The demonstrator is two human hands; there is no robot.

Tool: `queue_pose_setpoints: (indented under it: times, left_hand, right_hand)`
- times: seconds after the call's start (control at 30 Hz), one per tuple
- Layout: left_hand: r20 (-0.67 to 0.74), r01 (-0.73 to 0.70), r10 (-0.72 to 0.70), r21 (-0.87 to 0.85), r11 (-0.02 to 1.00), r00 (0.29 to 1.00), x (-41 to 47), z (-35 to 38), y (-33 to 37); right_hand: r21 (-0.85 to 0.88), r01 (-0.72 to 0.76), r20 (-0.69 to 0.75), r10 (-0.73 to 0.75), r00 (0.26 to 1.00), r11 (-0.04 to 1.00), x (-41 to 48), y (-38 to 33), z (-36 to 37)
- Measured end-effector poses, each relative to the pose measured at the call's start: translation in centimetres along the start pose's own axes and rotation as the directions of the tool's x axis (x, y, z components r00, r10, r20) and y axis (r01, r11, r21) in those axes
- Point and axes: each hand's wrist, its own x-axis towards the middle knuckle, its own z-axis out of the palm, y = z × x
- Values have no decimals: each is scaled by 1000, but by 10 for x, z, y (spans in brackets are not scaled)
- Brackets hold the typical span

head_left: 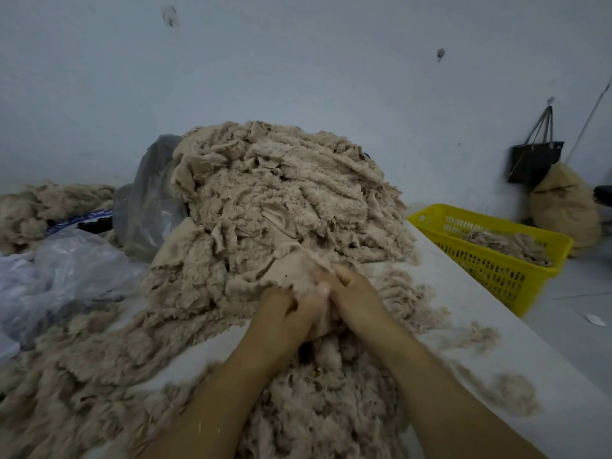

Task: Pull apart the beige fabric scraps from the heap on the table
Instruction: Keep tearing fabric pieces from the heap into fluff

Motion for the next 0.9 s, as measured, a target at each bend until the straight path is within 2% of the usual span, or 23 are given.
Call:
queue_pose_setpoints:
  times: [0.07,0.2,0.23,0.3,0.37,0.43,0.5,0.57,0.67,0.77,0.83,0.9]
  left_hand:
    - [-130,56,-53,23,998,990,2,0,1]
    - [-274,195,-202,-55,979,940,9,-4,-2]
    - [-317,226,-249,-109,968,915,12,-7,-4]
    - [-366,247,-363,-326,913,857,17,-13,-5]
    - [-376,206,-441,-524,826,815,20,-20,-4]
    - [-334,131,-475,-692,710,814,21,-25,-4]
    - [-261,99,-466,-780,618,846,21,-27,-3]
    - [-186,154,-456,-777,611,870,21,-26,0]
    - [-124,211,-424,-724,657,897,18,-21,2]
    - [-135,204,-313,-514,833,940,13,-18,5]
    - [-92,164,-207,-340,926,974,7,-15,8]
    - [-49,149,-165,-236,960,985,4,-13,9]
  right_hand:
    - [-41,42,24,-41,999,998,1,1,-2]
    - [-105,109,21,-107,994,988,2,4,-3]
    - [-111,103,13,-102,995,988,2,6,-5]
    - [-142,60,5,-60,998,988,2,9,-7]
    - [-205,-2,31,9,999,979,2,12,-8]
    - [-230,-26,59,40,997,973,2,14,-8]
    - [-219,-41,53,53,997,975,3,16,-9]
    - [-201,-28,59,41,997,979,3,16,-10]
    - [-160,42,50,-34,998,986,0,10,-6]
    - [-62,133,-2,-133,991,989,-5,-1,-1]
    - [-105,183,-6,-185,983,977,-7,-5,3]
    - [-194,171,-80,-189,979,966,-4,-2,5]
